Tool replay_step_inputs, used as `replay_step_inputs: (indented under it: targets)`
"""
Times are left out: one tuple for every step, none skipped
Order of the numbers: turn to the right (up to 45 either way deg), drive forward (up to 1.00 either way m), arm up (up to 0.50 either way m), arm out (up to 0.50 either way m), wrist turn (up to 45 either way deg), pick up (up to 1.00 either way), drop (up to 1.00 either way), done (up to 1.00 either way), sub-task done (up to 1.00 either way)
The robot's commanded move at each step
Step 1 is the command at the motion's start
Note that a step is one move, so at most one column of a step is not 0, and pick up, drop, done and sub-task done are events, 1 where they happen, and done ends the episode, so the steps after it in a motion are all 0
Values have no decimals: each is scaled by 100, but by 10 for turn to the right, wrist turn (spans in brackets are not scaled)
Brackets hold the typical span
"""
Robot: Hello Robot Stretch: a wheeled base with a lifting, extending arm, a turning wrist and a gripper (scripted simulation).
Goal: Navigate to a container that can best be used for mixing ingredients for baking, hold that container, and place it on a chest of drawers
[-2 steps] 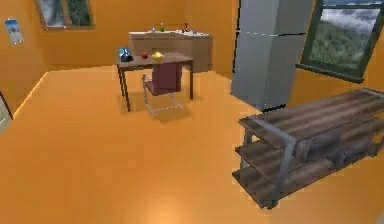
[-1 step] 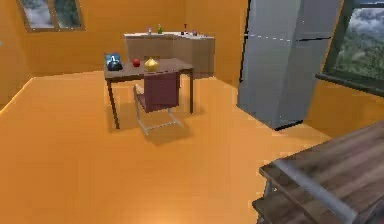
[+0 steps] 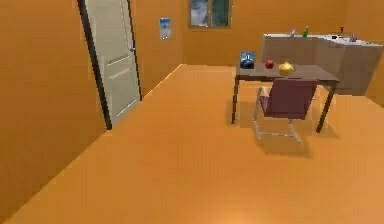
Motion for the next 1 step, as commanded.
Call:
replay_step_inputs:
  targets:
    - [0, 100, 0, 0, 0, 0, 0, 0, 0]
